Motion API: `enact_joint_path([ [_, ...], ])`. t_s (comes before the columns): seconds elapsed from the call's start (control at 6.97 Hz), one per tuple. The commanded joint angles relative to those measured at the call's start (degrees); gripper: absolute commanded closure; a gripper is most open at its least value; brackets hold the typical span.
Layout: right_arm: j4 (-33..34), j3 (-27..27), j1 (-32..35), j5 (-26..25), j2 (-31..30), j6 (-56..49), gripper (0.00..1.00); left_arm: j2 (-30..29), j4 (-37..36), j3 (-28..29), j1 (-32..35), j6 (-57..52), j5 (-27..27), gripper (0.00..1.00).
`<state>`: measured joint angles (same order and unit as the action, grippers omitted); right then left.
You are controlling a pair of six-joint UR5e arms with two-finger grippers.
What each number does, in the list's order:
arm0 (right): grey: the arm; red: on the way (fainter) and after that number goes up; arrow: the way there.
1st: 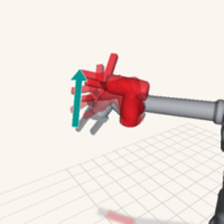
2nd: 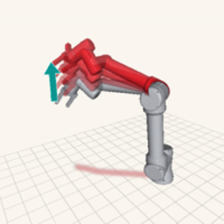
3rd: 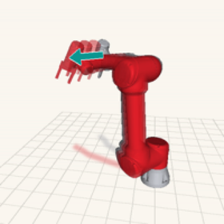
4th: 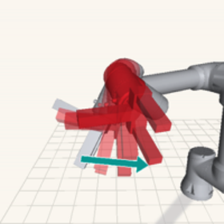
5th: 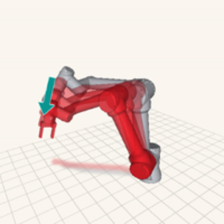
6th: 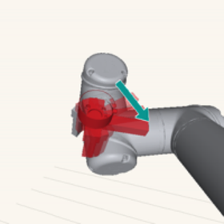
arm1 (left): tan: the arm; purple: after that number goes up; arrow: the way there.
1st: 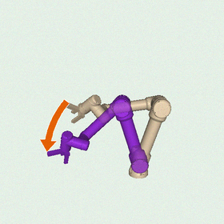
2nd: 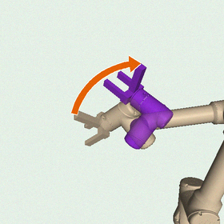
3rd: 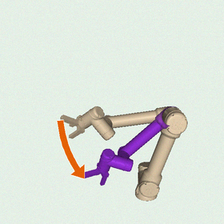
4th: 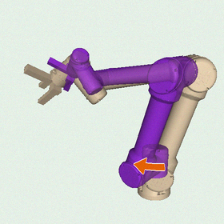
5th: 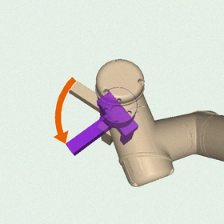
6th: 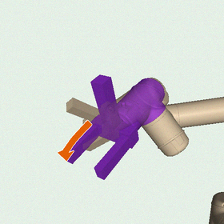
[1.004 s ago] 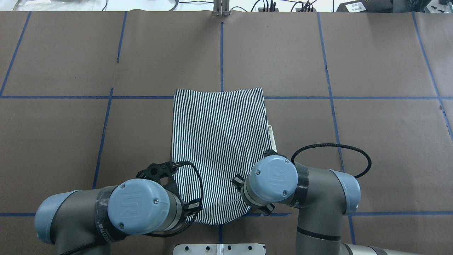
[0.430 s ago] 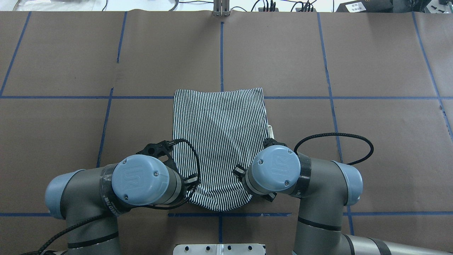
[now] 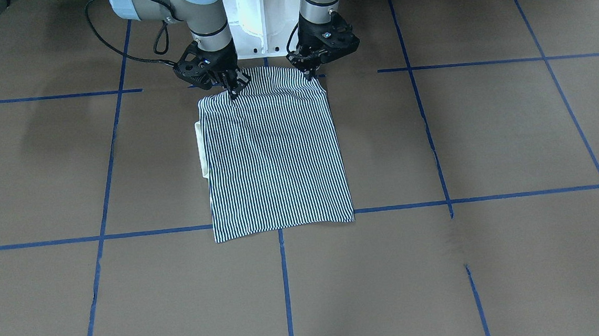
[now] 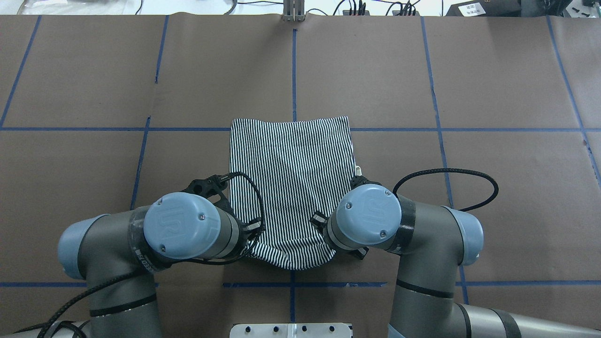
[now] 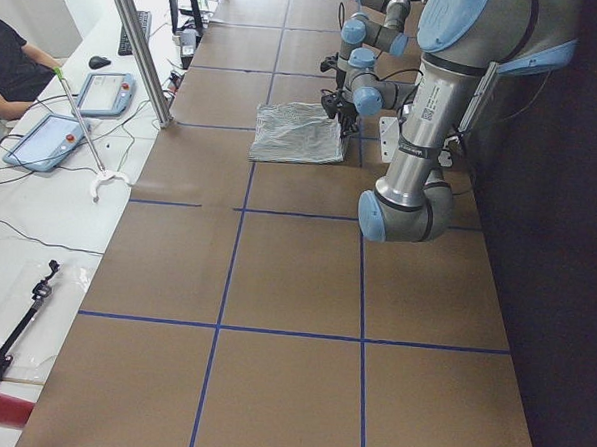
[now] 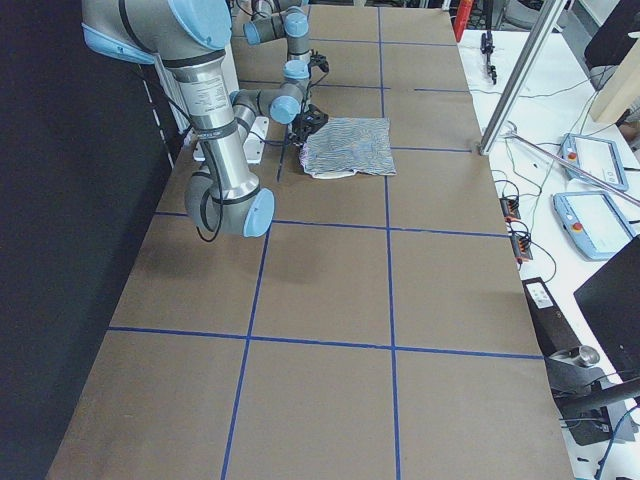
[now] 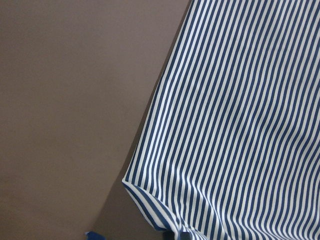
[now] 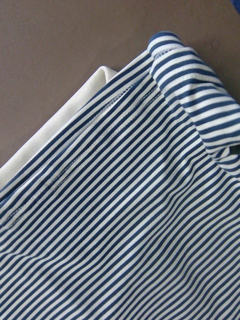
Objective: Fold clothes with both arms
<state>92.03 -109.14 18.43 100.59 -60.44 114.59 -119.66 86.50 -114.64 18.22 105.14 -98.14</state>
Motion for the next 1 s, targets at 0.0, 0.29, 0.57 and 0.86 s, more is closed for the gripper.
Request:
enact_joint_path([
  [0.0, 0.2, 3.6, 6.1, 0.0, 3.5, -6.8, 1.00, -0.7, 5.2, 3.2, 7.5, -0.6, -0.3, 1.00],
  [0.29, 0.1, 19.9, 14.8, 0.5, 15.0, -15.1, 1.00, -6.4, 9.7, 15.5, 17.4, -6.6, -0.9, 1.00],
  [0.57, -17.7, 38.4, 21.5, 0.1, 20.3, -19.8, 0.00, -7.2, 16.4, 23.2, 23.5, -15.1, -3.0, 0.00],
  [0.86, -20.7, 42.8, 25.1, 1.7, 20.9, -25.9, 0.00, -7.2, 16.4, 23.3, 23.5, -15.4, -3.1, 0.00],
])
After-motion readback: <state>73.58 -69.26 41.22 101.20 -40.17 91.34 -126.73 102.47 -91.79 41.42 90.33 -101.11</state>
